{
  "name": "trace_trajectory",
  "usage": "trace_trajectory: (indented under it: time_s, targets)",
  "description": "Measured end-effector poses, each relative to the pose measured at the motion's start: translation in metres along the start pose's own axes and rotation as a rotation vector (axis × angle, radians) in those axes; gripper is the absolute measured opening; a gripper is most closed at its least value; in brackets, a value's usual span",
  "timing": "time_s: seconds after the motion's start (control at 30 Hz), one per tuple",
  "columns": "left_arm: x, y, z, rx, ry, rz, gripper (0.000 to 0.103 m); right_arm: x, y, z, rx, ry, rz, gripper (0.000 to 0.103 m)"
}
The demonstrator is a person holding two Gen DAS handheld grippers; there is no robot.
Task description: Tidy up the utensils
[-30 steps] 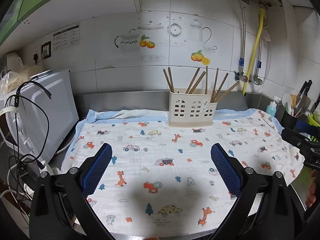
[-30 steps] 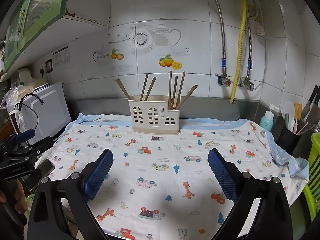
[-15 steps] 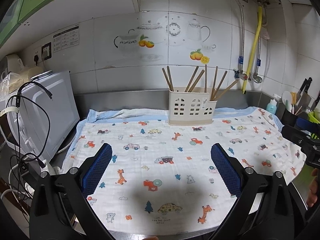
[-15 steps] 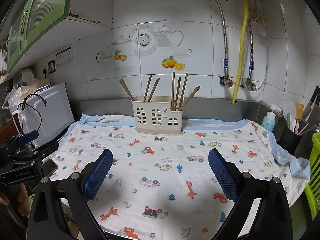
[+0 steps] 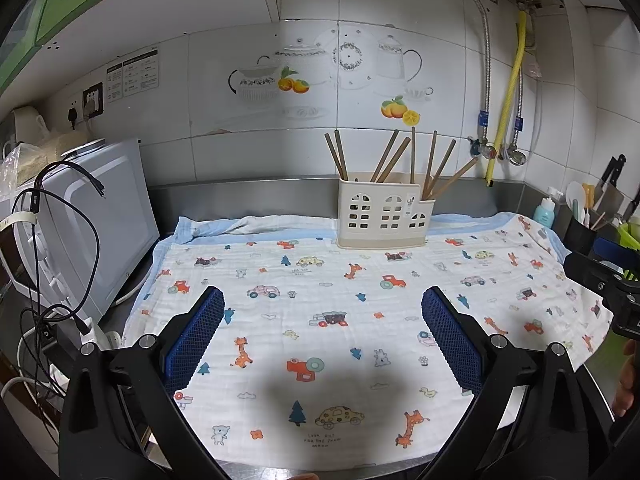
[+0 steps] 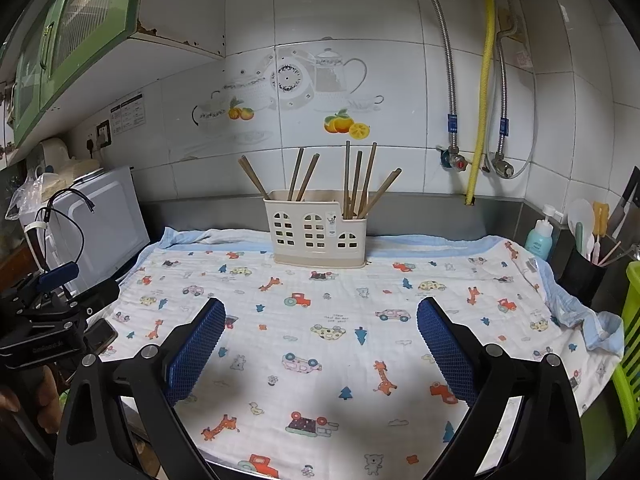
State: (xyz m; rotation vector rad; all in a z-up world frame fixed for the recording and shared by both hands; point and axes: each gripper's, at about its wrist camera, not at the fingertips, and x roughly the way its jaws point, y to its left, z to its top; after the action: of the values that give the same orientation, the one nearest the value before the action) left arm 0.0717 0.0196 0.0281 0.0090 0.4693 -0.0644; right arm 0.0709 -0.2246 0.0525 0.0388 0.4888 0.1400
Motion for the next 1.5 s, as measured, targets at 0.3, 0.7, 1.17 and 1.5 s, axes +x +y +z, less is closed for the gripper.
trace_trajectory:
  time_s: [0.3,0.7,1.17,1.5]
  targets:
    - [0.0019,-0.0022,-0.0013,0.006,0.004,-0.006,0.098,0.0005,0.0014,-0.0004,0.001,0.002,0.003,0.094]
    - [0.0033,-0.0031,-0.0021,0.006,0.01,-0.007,0.098,0.0004,0.0011,-0.001,0.003,0.0,0.009,0.094]
    - [0.0043,-0.0049,-0.0018,0.01,0.003,-0.006,0.098,0.0028,0.0011,-0.0013,0.001,0.004,0.013,0.094]
    - [0.0053,-0.0025,-0.0017,0.0,0.007,-0.005,0.098,0.0036,0.001,-0.0018,0.004,0.007,0.012,0.094]
